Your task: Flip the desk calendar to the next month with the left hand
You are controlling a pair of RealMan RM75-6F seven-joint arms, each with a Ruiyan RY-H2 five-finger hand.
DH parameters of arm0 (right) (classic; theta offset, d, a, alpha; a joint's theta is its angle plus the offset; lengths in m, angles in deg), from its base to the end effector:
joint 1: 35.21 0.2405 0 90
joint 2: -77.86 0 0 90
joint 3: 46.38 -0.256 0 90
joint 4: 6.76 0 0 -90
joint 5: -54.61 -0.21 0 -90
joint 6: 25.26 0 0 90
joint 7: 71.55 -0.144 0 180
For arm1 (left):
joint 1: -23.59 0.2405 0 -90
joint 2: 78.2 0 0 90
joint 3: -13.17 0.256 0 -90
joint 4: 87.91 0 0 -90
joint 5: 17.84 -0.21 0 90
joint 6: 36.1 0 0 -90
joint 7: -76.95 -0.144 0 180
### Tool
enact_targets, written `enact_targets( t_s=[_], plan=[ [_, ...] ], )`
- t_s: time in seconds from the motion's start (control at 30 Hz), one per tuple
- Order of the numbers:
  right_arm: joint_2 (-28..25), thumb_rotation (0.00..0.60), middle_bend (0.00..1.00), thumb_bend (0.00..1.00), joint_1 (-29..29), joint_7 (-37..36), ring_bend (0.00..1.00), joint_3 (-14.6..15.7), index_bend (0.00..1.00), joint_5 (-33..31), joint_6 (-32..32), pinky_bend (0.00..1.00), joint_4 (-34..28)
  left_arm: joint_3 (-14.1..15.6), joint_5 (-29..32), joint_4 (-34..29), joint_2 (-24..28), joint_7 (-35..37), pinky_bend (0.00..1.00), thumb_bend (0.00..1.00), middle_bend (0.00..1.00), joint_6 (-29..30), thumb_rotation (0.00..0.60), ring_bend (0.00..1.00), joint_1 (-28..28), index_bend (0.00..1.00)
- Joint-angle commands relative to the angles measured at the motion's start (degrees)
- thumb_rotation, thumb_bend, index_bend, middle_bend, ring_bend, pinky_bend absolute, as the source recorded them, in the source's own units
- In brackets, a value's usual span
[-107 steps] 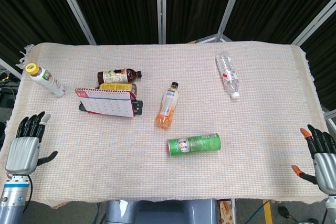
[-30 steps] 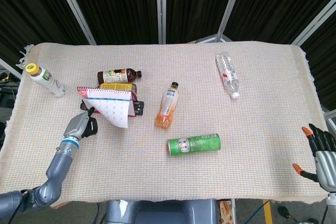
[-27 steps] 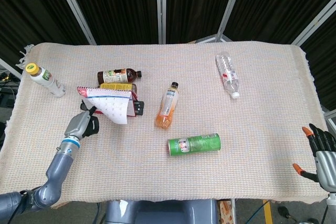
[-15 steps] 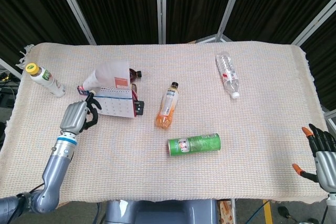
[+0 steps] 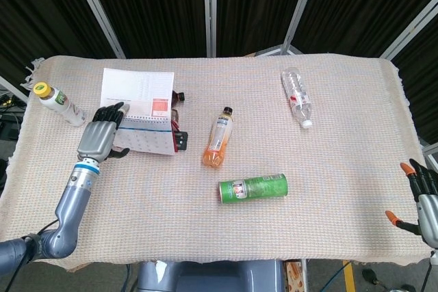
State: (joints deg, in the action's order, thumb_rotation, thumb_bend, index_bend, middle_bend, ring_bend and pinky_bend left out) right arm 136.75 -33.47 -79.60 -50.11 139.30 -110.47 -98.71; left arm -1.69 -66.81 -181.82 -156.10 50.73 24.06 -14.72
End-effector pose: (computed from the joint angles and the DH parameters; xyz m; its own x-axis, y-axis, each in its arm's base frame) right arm -0.3290 -0.1671 0.1937 0.3536 0.0053 0.9354 -0.9336 0.0635 0.3526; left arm -0.1840 0.3551 0.0601 0.3921 0.2076 0.8962 0.9199 -0.0989 -0.3795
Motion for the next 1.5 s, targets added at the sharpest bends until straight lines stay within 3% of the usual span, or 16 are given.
enact_targets(
  t_s=[0.03,0.4,0.6,0.73,0.83,0.97,1.1,1.2,1.27,1.3,1.5],
  plan=[
    [0.03,0.600,0.00,0.09,0.04,-0.07,0.00,-0.02,0.00,-0.10,0.13,0.00,0.07,0.08,1.85,1.58,-0.18,0.52,0.00,0.19,0.00,-1.82,0.600,0.00,-1.03,0.00],
    [0.31,0.600,0.00,0.09,-0.17,0.93,0.00,0.31,0.00,0.70,-0.43,0.00,-0.38,0.75,-3.14,2.63,0.69,6.06,0.01,0.19,0.00,0.37,0.600,0.01,0.56,0.00],
    [0.11,0.600,0.00,0.09,-0.44,0.96,0.00,0.49,0.00,1.48,-1.22,0.00,-0.97,1.33,-1.74,1.58,3.12,8.09,0.14,0.19,0.00,-3.10,0.600,0.22,0.71,0.00],
    [0.08,0.600,0.00,0.09,-0.52,0.94,0.00,0.52,0.00,1.65,-1.44,0.00,-1.08,1.39,-2.91,1.64,3.32,9.23,0.15,0.19,0.00,-2.24,0.600,0.23,1.03,0.00],
    [0.05,0.600,0.00,0.09,-0.59,0.82,0.00,0.45,0.00,1.73,-1.70,0.00,-1.08,1.05,-4.41,1.85,3.05,10.68,0.12,0.19,0.00,-0.40,0.600,0.19,1.60,0.00],
    [0.15,0.600,0.00,0.09,-0.65,0.66,0.00,0.39,0.00,1.90,-2.01,0.00,-1.06,0.04,-7.53,2.36,2.28,14.15,0.02,0.19,0.00,3.60,0.600,0.02,2.98,0.00],
    [0.14,0.600,0.00,0.09,-0.64,0.73,0.00,0.48,0.00,2.03,-1.94,0.00,-0.96,0.54,-11.47,1.88,2.44,16.12,0.00,0.20,0.00,7.36,0.600,0.00,4.76,0.00],
    [0.15,0.600,0.00,0.09,-0.62,0.94,0.00,0.50,0.00,2.09,-1.93,0.00,-0.87,2.60,-15.83,0.60,3.04,16.06,0.00,0.19,0.00,11.58,0.600,0.00,7.20,0.00],
    [0.15,0.600,0.00,0.09,-0.61,1.12,0.00,0.53,0.00,2.07,-1.86,0.00,-0.74,5.19,-18.57,-0.66,3.65,14.47,0.00,0.19,0.00,14.86,0.600,0.00,9.73,0.00],
    [0.20,0.600,0.00,0.09,-0.56,1.46,0.00,0.48,0.00,2.06,-1.86,0.00,-0.59,8.10,-19.76,-1.98,4.20,12.24,0.00,0.19,0.00,17.25,0.600,0.00,12.33,0.00],
    [0.38,0.600,0.00,0.09,-0.63,2.68,0.00,0.40,0.00,2.41,-2.47,0.00,-0.77,13.89,-22.47,-6.01,5.74,8.97,0.00,0.19,0.00,23.04,0.600,0.00,19.12,0.00]
  ],
)
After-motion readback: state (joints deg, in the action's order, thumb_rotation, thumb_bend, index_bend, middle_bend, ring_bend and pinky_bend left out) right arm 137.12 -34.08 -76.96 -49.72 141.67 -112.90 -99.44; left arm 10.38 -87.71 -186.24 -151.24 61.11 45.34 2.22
